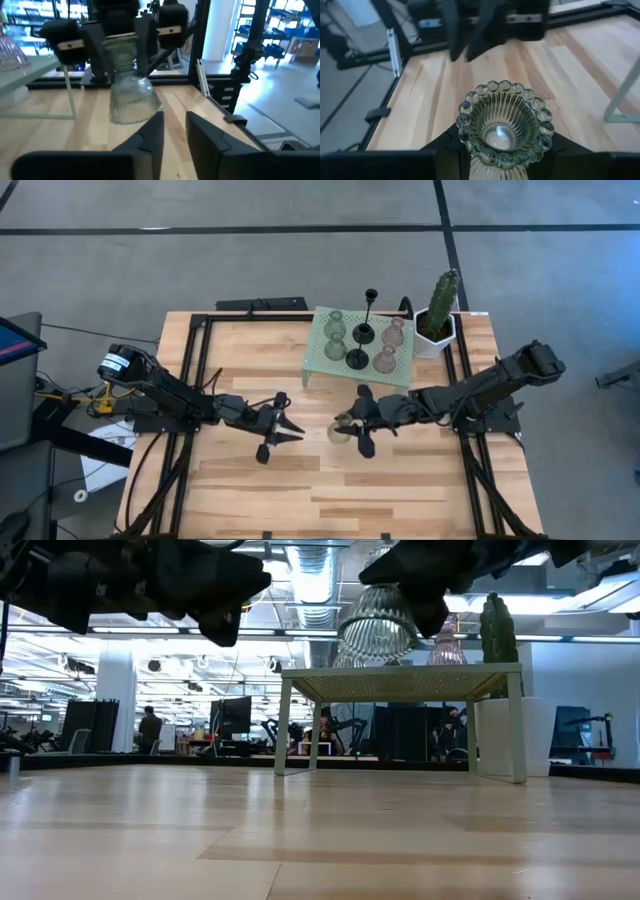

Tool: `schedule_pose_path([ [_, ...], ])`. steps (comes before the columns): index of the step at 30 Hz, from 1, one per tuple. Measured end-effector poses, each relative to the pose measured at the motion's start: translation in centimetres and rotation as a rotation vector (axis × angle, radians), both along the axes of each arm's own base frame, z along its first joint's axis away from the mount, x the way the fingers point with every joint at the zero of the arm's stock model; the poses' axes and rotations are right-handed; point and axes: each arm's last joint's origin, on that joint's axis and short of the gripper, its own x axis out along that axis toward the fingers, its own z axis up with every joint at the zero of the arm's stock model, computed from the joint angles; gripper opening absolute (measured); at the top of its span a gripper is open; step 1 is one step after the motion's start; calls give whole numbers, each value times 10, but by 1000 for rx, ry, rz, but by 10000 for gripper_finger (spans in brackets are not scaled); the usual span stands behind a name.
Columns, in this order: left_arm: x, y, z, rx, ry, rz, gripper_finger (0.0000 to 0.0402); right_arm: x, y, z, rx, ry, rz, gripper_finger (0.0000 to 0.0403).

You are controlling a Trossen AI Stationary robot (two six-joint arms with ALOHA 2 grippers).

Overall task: Pick & Place candle stick holders
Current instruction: Put the green glass candle holder on the shelf aligned with the other green glass candle holders

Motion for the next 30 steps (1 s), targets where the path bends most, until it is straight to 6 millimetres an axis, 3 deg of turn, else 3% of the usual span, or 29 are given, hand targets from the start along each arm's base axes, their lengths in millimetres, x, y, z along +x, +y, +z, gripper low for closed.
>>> schedule_pose_path([
  [6, 0, -1, 0, -58, 18, -19, 130, -4, 14, 0, -63, -4, 63, 117],
  [12, -1, -5, -1, 50, -7, -20, 149, 4, 17, -16, -15, 32, 51, 117],
  [17, 0, -3, 1, 45, -12, -2, 140, 14, 21, -32, -16, 73, 45, 117],
  [30, 3, 2, -2, -289, 101, 137, 85, 55, 26, -51, -112, 136, 62, 117],
])
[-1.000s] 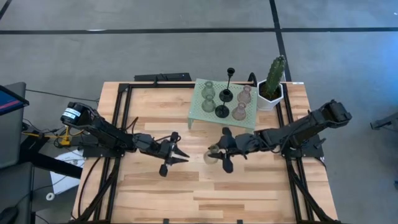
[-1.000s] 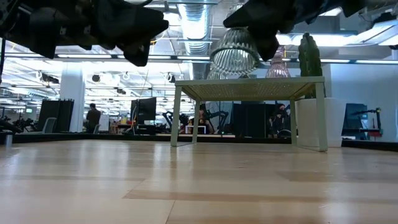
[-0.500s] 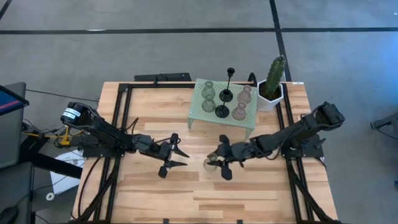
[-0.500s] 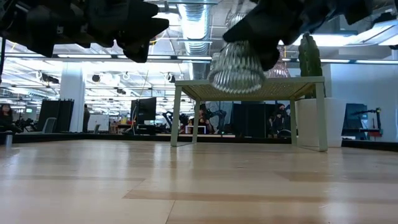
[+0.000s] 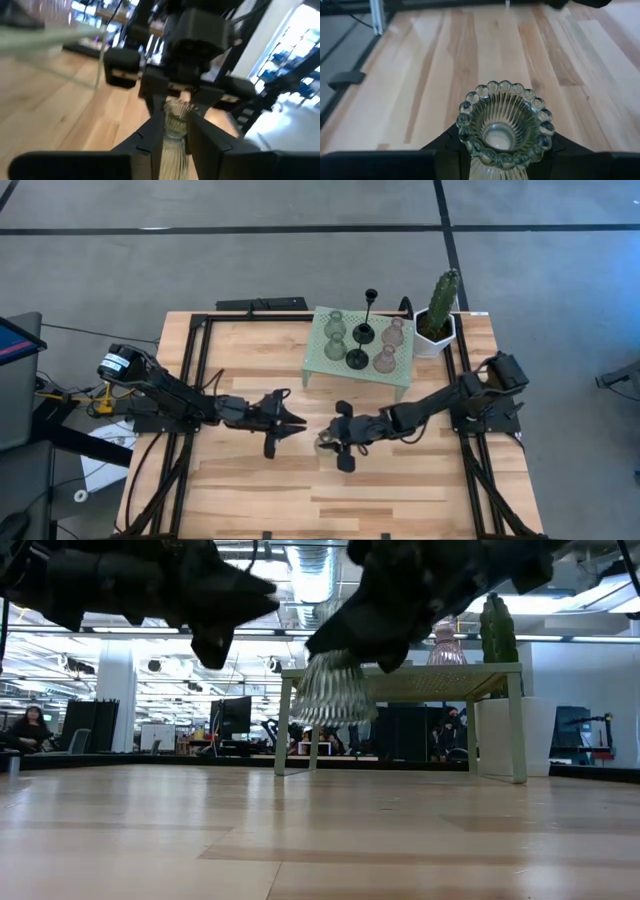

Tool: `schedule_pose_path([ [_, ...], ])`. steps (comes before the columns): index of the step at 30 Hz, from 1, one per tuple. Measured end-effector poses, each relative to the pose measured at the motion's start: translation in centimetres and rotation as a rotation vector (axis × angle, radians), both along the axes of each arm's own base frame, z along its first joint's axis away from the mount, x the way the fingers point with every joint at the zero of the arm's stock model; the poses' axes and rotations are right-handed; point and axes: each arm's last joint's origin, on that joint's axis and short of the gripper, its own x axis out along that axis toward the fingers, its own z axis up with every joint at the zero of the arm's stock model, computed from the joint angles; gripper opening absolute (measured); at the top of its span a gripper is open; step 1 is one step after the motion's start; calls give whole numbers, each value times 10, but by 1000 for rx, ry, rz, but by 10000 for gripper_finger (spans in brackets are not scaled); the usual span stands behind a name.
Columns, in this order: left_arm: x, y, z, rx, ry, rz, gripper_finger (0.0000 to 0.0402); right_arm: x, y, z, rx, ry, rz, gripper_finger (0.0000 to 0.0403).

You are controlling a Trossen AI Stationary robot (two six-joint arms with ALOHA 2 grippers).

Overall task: Pick & Place candle stick holders
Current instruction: Put the green glass candle holder on the shelf aligned with the other green glass candle holders

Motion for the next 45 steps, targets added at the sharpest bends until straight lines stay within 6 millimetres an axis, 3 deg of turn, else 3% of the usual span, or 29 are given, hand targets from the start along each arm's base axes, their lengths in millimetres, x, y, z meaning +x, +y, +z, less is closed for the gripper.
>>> schedule_pose_path([
  [7, 20, -4, 8, 5, 220, 17, 40, 5, -1, -7, -12, 30, -11, 117],
  [16, 37, 1, 33, 10, 291, -7, 27, 5, 0, -7, -46, 26, -14, 117],
  [34, 35, 1, 25, 141, 368, -38, 30, 6, -6, -7, -41, 26, -33, 117],
  [45, 32, 3, 16, 172, 464, 7, 6, 7, -18, -11, -6, 72, -98, 117],
])
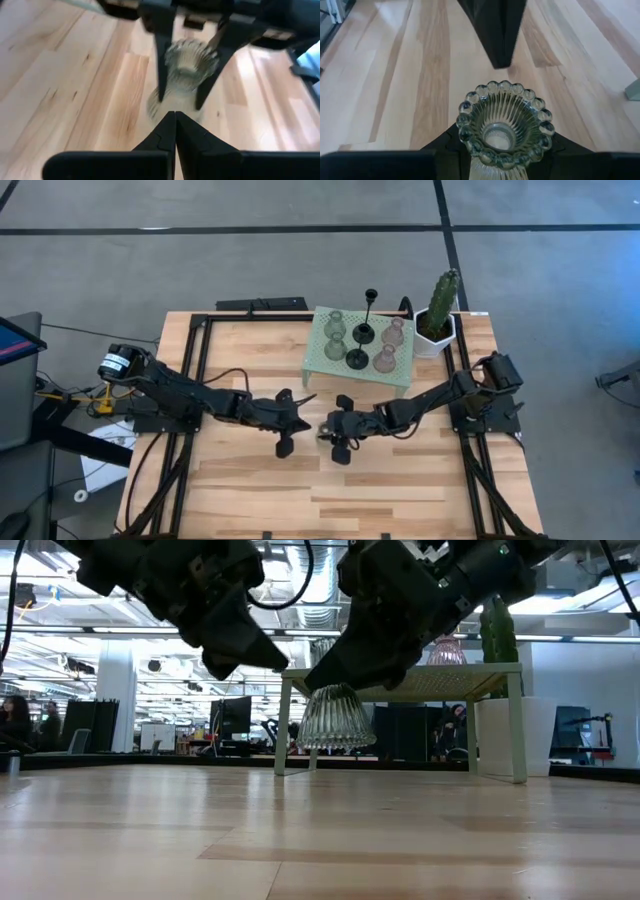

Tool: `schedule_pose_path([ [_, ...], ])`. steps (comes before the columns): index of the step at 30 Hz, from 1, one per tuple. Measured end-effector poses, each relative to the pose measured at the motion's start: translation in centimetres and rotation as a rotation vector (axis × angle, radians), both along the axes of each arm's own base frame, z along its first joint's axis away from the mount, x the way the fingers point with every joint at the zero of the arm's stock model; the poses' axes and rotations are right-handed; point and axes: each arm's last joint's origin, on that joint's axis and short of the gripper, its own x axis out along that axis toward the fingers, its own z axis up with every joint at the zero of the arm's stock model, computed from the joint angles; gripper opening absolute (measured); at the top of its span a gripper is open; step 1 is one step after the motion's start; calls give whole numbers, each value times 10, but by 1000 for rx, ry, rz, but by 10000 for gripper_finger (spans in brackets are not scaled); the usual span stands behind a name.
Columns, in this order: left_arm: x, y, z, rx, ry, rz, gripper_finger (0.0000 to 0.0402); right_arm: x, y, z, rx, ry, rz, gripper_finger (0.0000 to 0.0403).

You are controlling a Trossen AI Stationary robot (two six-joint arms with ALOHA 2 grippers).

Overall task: Pick & Place candle stick holders
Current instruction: Put the green glass candle holder on the shelf aligned with the other green glass candle holders

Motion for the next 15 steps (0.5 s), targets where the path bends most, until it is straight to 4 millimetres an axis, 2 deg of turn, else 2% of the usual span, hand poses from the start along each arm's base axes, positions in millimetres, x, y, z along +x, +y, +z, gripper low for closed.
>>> schedule_pose_path([
  [9, -5, -2, -10, 27, 88, -5, 5, -2, -1, -3, 17, 35, -46, 117],
  [15, -14, -6, -26, 39, 125, -30, 5, -1, 0, -6, 16, 31, -46, 117],
])
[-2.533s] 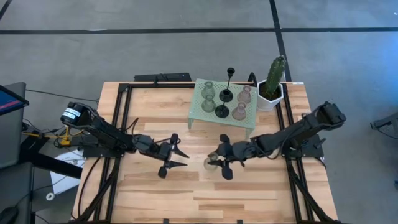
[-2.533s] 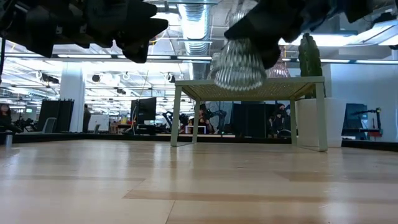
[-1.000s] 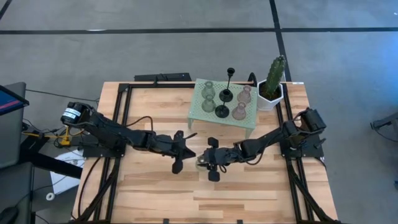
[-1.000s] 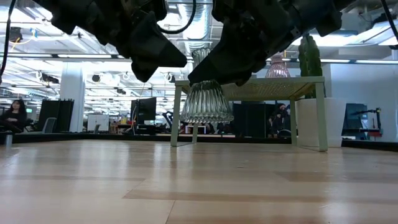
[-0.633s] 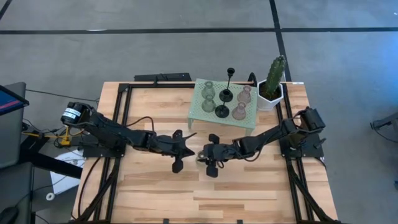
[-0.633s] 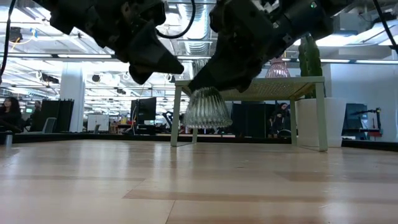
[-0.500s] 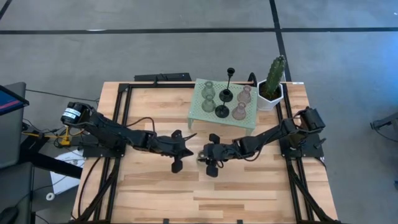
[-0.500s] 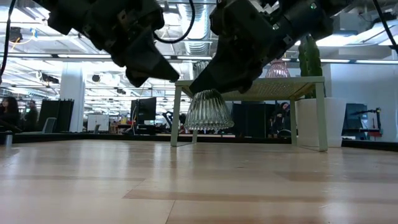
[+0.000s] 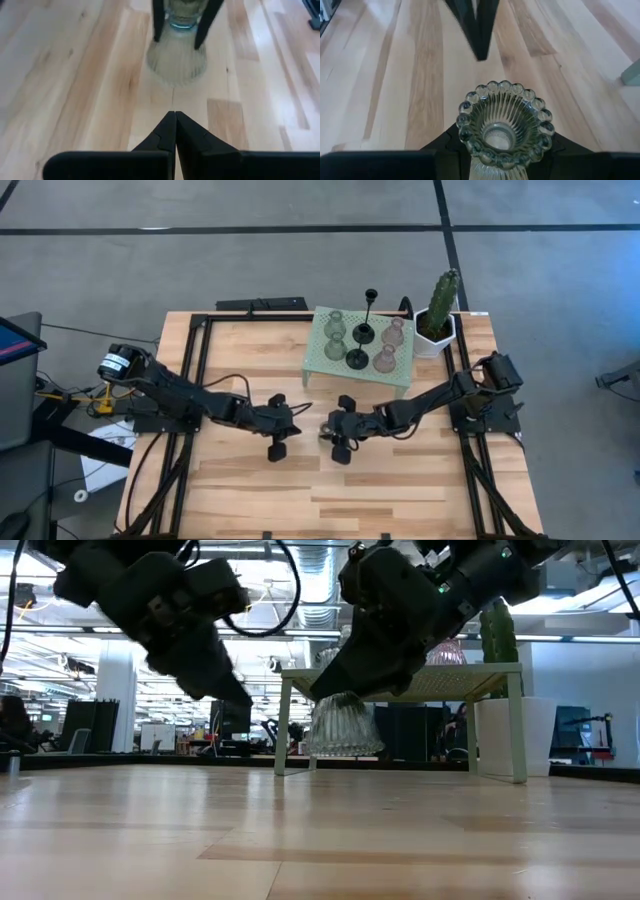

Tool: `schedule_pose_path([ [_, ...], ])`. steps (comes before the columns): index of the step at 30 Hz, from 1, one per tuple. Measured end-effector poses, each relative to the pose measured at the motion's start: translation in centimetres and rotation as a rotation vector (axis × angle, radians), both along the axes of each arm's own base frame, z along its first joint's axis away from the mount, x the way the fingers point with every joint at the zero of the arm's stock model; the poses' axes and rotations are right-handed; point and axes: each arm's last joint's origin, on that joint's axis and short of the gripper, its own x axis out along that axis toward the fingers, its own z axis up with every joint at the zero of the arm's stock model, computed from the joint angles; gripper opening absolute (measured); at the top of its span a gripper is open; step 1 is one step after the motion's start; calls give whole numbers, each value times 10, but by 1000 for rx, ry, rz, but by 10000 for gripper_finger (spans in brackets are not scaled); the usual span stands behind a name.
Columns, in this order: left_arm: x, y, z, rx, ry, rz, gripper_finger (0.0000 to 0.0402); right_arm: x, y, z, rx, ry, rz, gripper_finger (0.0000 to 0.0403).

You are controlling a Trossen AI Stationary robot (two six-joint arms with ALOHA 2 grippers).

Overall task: Pick & Place candle stick holders
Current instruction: Put the green glass candle holder on the shelf aligned with the other green glass candle holders

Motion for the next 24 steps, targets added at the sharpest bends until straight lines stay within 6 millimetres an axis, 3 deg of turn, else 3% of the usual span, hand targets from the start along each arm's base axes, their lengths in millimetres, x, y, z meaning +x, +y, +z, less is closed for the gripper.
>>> schedule_pose_path([
  [8, -9, -8, -12, 20, -12, -6, 5, 10, 5, -29, -6, -21, 10, 116],
  [17, -13, -10, -17, 17, -42, -23, 5, 18, 6, -39, 5, -71, 5, 117],
  [24, -14, -10, -19, 29, -48, -30, 10, 16, 7, -40, -5, -44, 36, 197],
])
